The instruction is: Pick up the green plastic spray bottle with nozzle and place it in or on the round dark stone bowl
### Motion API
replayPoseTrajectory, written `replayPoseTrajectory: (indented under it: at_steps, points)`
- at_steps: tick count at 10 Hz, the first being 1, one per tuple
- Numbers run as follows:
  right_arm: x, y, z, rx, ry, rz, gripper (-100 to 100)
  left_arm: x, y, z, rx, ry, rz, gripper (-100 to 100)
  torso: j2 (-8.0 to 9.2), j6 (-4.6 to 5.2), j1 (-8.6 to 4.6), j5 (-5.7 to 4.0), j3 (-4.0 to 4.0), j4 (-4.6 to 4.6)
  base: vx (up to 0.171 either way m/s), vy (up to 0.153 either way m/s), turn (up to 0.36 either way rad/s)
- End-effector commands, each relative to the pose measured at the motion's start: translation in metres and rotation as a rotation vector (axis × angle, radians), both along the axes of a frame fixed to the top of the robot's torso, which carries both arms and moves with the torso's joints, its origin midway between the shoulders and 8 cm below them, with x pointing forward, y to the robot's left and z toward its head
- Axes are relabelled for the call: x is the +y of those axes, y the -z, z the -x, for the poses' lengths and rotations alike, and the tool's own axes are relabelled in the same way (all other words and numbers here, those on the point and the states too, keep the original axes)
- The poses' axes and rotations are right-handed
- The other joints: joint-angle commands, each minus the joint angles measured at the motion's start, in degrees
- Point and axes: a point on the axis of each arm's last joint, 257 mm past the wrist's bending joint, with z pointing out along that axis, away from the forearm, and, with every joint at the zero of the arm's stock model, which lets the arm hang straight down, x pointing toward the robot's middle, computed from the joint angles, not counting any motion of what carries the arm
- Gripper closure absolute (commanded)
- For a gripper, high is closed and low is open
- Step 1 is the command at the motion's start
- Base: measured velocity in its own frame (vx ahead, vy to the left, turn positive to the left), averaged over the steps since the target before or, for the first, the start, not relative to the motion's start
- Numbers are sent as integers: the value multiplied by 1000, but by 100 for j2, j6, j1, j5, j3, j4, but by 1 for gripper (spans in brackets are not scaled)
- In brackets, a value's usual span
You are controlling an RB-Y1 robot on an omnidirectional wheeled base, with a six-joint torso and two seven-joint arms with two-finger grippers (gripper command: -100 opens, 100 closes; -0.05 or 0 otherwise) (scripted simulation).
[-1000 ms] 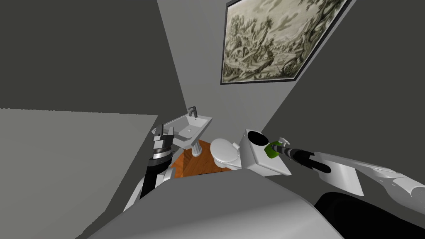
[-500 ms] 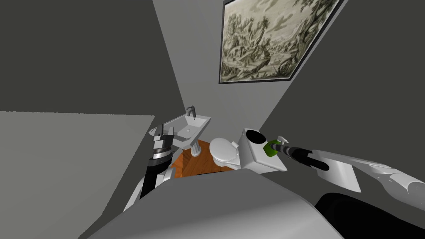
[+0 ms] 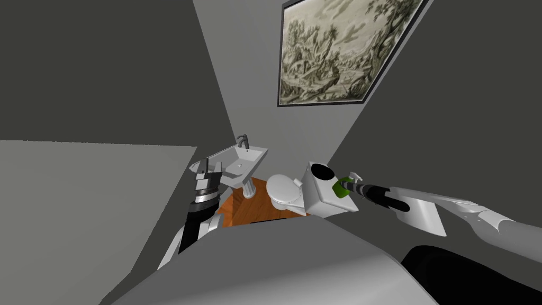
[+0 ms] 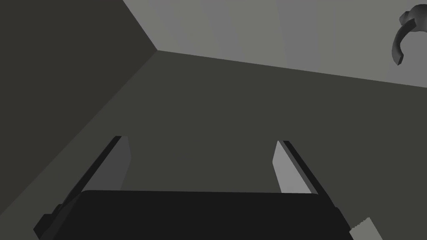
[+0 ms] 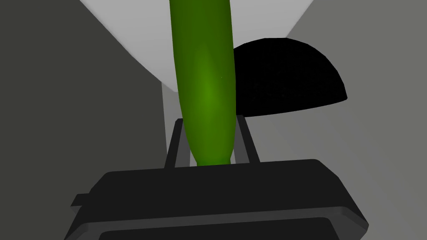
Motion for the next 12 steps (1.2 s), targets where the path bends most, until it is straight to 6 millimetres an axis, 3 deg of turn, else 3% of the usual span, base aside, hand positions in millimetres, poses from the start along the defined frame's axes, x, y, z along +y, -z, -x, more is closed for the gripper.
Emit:
replayPoseTrajectory:
  at_steps: [1, 12]
  points:
    - [10, 1, -7, 6, -12, -13, 100, 0, 0, 0, 0, 0, 0, 0, 0, 0, 0, 0, 0, 0, -108, 1, -38]
    - [95, -3, -59, 94, -121, -75, 100, 0, 0, 0, 0, 0, 0, 0, 8, 0, 19, -9, -2, -13, -130, 24, -40]
